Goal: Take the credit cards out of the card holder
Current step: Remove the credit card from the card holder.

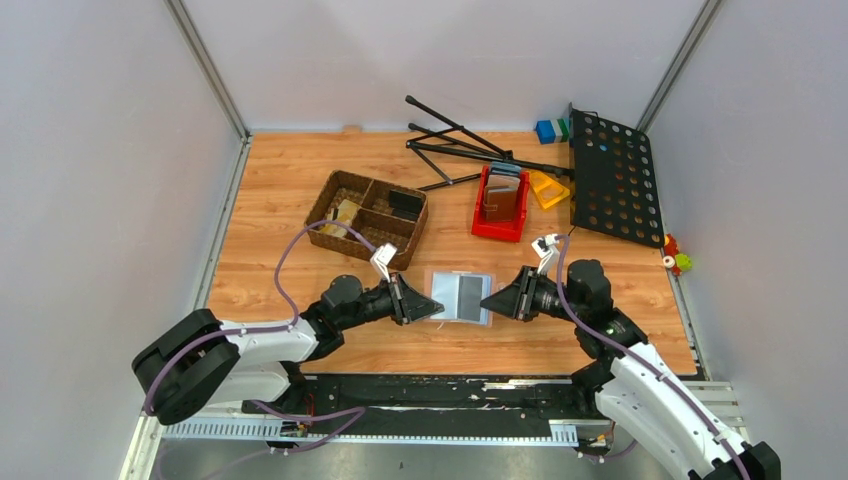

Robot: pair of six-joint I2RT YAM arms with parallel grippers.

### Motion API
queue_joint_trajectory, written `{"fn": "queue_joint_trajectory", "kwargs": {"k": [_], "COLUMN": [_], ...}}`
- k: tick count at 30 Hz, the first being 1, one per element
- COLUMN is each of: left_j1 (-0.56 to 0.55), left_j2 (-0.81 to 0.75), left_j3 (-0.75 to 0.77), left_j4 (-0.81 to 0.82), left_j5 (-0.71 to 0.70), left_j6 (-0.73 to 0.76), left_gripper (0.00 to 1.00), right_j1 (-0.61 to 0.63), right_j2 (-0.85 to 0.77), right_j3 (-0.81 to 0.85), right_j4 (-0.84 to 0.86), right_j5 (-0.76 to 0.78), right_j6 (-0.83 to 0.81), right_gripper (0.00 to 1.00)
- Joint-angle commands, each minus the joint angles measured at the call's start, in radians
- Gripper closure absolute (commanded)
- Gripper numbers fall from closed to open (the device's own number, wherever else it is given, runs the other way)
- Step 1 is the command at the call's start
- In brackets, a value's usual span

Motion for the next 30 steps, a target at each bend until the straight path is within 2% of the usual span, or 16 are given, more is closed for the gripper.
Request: {"fn": "queue_joint_trajectory", "kwargs": {"k": [1, 6, 30], "left_j1": [-0.003, -0.003, -0.003], "left_j2": [0.022, 0.08, 0.095], "left_j3": [0.049, 0.056, 0.086], "left_j4": [0.042, 0.112, 0.11], "left_j5": [0.001, 0.034, 0.07], "left_j6": [0.019, -0.008, -0.013], "left_gripper": [1.0, 1.0, 1.0], "right_j1": [0.002, 0.001, 0.002], "right_j2": [-0.02, -0.016, 0.041], "right_j3": [0.023, -0.008, -0.022], "right_j4": [0.07, 0.199, 0.283], "right_j5": [-0.055, -0.115, -0.152], "right_j6": [0.002, 0.057, 0.094], "right_gripper": [0.87, 0.89, 1.0]}}
